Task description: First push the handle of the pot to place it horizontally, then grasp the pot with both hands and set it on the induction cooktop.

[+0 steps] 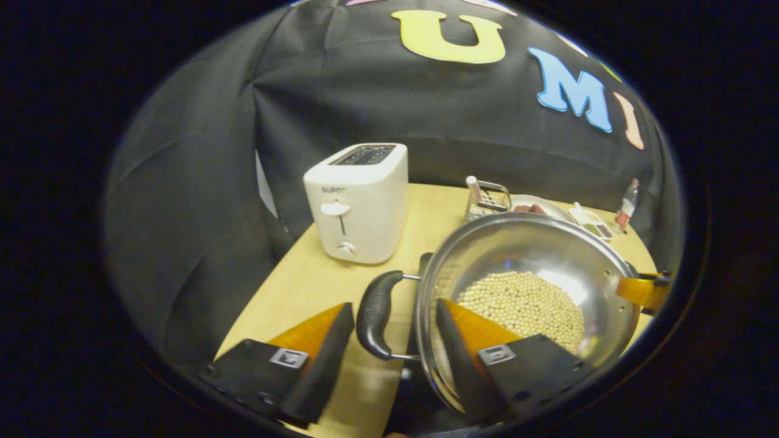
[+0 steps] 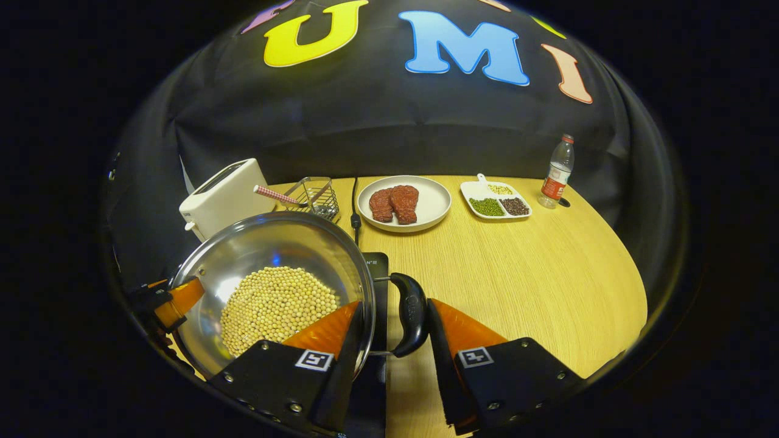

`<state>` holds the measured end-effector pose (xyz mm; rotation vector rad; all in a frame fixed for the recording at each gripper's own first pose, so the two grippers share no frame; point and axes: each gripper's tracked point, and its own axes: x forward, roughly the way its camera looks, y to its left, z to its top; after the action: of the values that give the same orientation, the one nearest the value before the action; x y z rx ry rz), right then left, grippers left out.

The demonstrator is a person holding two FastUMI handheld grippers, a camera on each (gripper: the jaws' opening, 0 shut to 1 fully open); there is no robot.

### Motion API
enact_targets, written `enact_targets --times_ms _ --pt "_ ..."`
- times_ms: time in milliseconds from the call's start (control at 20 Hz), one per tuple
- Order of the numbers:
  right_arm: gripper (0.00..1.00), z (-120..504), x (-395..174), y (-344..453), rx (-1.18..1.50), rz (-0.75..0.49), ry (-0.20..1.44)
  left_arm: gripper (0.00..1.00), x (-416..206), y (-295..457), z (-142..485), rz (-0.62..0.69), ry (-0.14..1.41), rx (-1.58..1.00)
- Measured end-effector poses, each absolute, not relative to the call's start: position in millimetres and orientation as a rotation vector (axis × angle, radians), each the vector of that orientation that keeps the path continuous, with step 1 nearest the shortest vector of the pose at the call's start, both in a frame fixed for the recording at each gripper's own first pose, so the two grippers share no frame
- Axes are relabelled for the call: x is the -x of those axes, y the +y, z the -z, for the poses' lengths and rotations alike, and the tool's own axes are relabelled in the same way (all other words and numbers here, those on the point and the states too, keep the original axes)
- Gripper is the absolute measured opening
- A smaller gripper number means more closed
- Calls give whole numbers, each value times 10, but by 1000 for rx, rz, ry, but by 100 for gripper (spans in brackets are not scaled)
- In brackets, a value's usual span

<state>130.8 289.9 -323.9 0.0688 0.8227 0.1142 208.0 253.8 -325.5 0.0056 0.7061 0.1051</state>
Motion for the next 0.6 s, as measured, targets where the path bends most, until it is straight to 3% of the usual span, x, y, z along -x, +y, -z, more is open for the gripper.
enact_targets --times_ms 50,100,200,300,450,600 --pt "80 3202 -1307 2823 -65 -107 809 100 -2058 2554 3247 -120 689 -8" --pt "100 3137 -1296 2778 -68 -111 789 92 -1984 2541 3146 -135 660 -6" --pt "98 2954 -1270 2667 -77 -135 729 100 -1910 2514 2911 -163 598 -2" --pt "99 2698 -1253 2449 -70 -139 652 96 -1831 2417 2626 -175 534 -1" --pt "99 2284 -1156 2063 -61 -149 542 100 -1707 2068 2139 -158 434 2" --pt "99 1912 -1016 1531 -24 -150 426 92 -1454 1564 1576 -128 328 7"
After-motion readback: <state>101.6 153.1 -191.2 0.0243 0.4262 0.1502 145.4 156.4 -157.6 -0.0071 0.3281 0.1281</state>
